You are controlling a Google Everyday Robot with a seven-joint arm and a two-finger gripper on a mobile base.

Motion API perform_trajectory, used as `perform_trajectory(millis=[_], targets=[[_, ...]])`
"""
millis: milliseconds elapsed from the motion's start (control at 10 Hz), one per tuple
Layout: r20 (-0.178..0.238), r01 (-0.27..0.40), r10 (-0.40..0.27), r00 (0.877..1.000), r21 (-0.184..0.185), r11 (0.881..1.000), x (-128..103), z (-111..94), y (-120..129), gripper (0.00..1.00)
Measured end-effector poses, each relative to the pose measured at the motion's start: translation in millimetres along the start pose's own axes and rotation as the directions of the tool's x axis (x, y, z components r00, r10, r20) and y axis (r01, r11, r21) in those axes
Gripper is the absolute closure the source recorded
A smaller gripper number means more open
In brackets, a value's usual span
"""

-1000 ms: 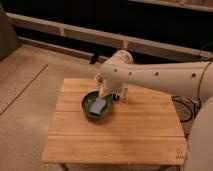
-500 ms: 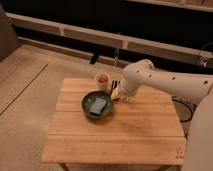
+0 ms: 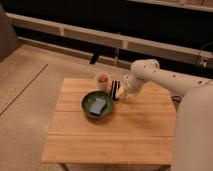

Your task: Knock the bottle over

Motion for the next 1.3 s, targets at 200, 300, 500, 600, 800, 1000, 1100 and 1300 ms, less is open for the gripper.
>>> perform_trajectory(millis=[200, 300, 500, 600, 800, 1000, 1100, 1300], targets=[[-0.042, 0.054, -0.052, 0.998, 0.026, 0.998, -11.6, 0.8, -14.7, 0.35], [-0.055, 0.068, -0.065, 0.996, 0.046, 0.997, -15.5, -2.3, -25.3, 0.35], [-0.063, 0.09, -0.084, 0.994, 0.094, 0.992, -25.5, -17.6, -48.0, 0.35], [-0.065, 0.101, -0.094, 0.993, 0.124, 0.987, -30.8, -28.1, -59.6, 0.35], [-0.063, 0.116, -0.106, 0.992, 0.171, 0.978, -38.0, -45.3, -75.3, 0.35], [-0.055, 0.124, -0.115, 0.992, 0.212, 0.969, -43.9, -58.5, -87.3, 0.35], [-0.047, 0.126, -0.119, 0.992, 0.226, 0.966, -46.6, -62.1, -90.9, 0.35], [-0.008, 0.112, -0.113, 0.994, 0.235, 0.966, -53.8, -64.2, -94.0, 0.35]])
